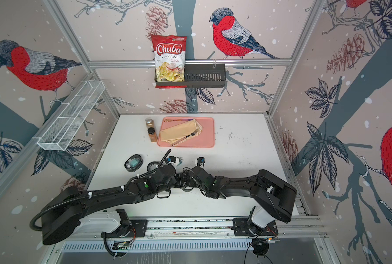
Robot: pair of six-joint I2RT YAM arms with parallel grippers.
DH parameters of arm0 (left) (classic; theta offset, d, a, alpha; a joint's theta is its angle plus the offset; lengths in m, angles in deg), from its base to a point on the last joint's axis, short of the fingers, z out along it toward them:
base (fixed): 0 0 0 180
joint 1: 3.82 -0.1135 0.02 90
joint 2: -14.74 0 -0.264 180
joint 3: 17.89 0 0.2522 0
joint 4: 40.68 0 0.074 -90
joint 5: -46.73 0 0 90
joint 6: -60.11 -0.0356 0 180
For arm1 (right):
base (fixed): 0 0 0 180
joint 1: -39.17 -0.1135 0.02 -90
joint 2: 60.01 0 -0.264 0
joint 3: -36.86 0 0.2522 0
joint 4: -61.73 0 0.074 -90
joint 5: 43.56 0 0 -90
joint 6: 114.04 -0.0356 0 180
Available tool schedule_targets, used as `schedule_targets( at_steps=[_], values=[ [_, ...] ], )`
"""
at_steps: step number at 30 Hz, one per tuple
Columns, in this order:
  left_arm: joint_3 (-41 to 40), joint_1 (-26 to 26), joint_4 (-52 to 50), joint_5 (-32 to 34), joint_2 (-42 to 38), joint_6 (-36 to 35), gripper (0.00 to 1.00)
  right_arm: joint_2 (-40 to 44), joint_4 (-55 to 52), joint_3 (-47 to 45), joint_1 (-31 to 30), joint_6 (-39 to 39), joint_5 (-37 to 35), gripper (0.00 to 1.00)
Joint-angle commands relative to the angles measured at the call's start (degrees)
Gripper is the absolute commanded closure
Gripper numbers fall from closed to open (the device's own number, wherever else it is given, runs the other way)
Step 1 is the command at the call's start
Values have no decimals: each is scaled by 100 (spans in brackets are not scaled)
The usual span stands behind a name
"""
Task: Pack away charging kits
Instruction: Place the plug in the storage bag.
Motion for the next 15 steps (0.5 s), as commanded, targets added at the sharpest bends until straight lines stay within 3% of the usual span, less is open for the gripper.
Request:
schedule_targets(
  at_steps=[1,5,11,15],
  values=[
    [8,2,114,72,12,46,100,193,79,-85,53,16,33,43],
    [13,2,96,94,34,58,100,432,-226,-190,112,-99,-178,46],
    [11,4,61,114,-5,72,100,727,-710,-545,273,-373,-642,61],
    [19,2,83,107,-9,85,100,820,-690,-786,324,-461,-756,63]
  ],
)
